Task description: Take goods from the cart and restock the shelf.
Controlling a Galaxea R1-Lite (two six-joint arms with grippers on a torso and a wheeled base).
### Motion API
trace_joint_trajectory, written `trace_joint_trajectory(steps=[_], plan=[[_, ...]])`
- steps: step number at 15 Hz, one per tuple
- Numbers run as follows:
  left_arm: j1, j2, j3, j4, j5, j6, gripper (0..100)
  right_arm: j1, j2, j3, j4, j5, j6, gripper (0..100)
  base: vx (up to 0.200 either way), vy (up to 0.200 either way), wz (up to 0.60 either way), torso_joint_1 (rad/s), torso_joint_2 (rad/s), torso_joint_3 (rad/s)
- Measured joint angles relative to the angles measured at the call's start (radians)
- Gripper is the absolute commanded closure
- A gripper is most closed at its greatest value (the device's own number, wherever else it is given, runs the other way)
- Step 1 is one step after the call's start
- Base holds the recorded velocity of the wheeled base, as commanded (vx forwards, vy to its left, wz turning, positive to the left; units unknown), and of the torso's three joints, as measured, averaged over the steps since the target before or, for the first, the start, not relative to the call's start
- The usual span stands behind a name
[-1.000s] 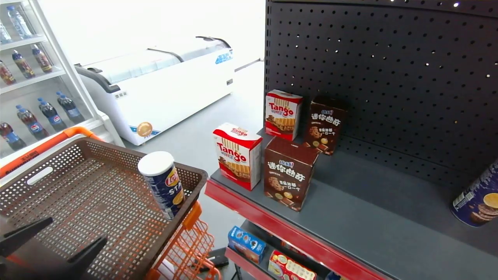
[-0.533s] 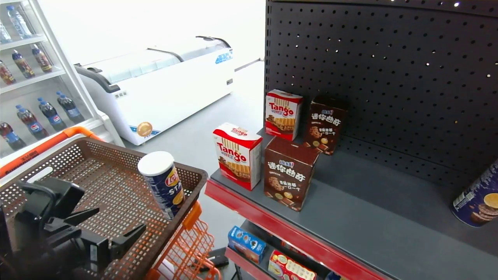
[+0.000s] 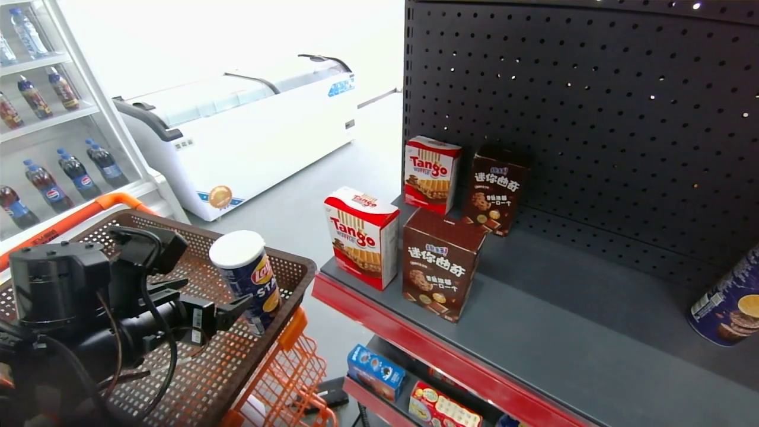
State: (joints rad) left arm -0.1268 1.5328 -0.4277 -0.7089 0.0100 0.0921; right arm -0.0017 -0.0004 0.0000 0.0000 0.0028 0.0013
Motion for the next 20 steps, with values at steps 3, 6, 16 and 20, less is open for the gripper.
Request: trace_joint_trajectory(steps=[3, 6, 16, 20], plan=[[-0.003, 0.079, -0.037, -0.061, 0.001, -0.002, 0, 0.0, 0.0, 0.0, 0.0, 0.0, 0.0, 0, 0.0, 0.0, 0.0, 0.0, 0.0, 0.0], [-0.007, 0.147, -0.045, -0.096, 0.001, -0.003, 0, 0.0, 0.0, 0.0, 0.0, 0.0, 0.0, 0, 0.0, 0.0, 0.0, 0.0, 0.0, 0.0], [-0.021, 0.289, -0.099, -0.193, 0.002, 0.0, 0, 0.0, 0.0, 0.0, 0.0, 0.0, 0.0, 0, 0.0, 0.0, 0.0, 0.0, 0.0, 0.0], [-0.02, 0.315, -0.118, -0.196, 0.002, 0.0, 0, 0.0, 0.0, 0.0, 0.0, 0.0, 0.0, 0, 0.0, 0.0, 0.0, 0.0, 0.0, 0.0]])
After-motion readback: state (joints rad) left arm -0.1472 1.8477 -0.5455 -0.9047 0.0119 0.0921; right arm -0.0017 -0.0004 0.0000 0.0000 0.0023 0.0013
